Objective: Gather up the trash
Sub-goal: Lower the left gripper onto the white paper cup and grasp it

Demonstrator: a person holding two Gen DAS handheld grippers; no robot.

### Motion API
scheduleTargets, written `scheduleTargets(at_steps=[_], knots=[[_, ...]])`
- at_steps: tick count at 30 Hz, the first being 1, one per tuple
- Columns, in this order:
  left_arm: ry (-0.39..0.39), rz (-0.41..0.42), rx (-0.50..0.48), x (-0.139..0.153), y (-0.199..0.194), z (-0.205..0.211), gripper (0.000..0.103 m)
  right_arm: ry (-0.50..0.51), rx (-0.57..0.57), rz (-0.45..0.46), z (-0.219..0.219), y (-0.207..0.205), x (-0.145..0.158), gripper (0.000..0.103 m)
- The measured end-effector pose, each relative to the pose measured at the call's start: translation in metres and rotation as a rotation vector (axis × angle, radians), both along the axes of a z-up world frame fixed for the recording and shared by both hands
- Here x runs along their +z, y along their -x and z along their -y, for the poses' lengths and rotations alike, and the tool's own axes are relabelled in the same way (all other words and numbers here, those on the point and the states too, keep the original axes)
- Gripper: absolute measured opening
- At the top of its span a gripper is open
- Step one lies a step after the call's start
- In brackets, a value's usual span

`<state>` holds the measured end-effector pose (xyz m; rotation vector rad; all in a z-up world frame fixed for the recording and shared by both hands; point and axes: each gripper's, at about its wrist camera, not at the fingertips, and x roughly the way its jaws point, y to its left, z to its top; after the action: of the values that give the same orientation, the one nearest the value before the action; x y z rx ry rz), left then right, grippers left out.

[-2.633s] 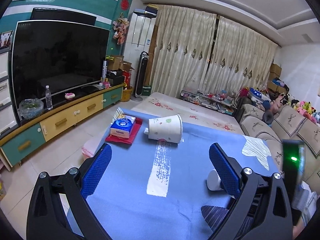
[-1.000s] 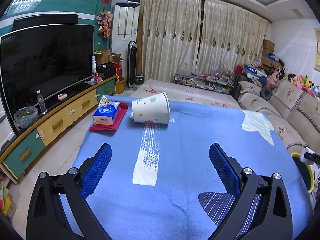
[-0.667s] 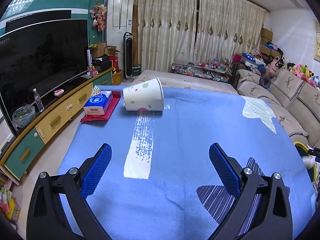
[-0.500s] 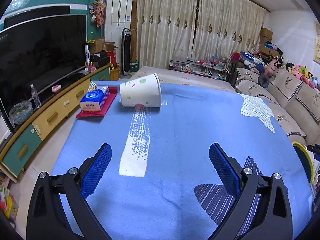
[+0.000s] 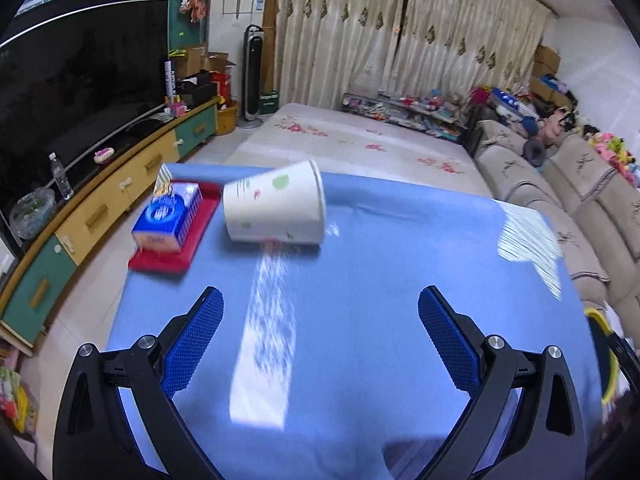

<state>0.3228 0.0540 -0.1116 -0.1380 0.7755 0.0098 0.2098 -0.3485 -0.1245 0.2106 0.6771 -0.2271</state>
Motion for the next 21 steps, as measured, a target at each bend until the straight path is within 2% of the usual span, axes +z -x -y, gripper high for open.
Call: scheduleTargets(at_steps=[5,10,21], knots=[[-0.004,-0.055,0.079,-0.016,-0.053,-0.016,0.097,-0.027,0.011,-0.01,-0.002,0.002,-0.002,0.088],[-0.031,-0.072,0.143,-0.028,-0.087,-0.031,0.096,-0.039,0.022,-0.013,-0.003,0.001,-0.003,0.088],[-0.041,-0.088,0.142,-0.037,-0.132,-0.034,0.096,-0.057,0.036,-0.032,-0.001,-0.003,-0.005,0.088]])
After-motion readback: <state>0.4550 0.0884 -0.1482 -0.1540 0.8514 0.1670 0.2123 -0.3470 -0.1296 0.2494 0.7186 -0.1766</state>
